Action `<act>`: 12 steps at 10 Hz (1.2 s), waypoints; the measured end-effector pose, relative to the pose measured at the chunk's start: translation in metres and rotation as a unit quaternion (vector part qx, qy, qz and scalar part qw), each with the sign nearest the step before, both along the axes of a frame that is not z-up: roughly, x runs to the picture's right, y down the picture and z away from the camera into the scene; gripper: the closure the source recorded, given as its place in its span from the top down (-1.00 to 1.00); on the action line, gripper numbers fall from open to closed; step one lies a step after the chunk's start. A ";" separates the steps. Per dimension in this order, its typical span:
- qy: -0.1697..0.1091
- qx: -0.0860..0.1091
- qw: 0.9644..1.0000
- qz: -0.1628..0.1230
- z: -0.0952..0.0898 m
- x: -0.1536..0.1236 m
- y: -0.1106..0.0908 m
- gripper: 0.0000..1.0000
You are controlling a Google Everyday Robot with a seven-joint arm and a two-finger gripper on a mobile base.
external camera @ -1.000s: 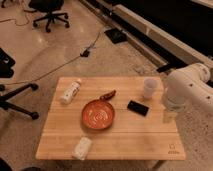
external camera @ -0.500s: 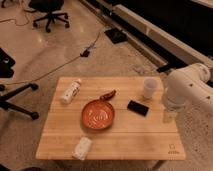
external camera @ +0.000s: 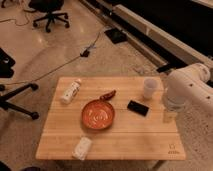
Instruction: Drag the ceramic bowl in a circle
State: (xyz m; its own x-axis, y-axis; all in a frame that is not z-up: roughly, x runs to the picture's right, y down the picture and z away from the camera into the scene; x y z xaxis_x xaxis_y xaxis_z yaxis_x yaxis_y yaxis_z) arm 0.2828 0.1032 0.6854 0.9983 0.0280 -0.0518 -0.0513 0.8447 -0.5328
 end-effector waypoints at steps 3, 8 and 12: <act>-0.004 0.003 1.000 -0.015 0.005 -0.027 -0.006 0.30; -0.011 0.002 0.999 -0.034 0.008 -0.045 -0.007 0.30; -0.031 0.001 0.998 -0.061 0.015 -0.096 -0.011 0.30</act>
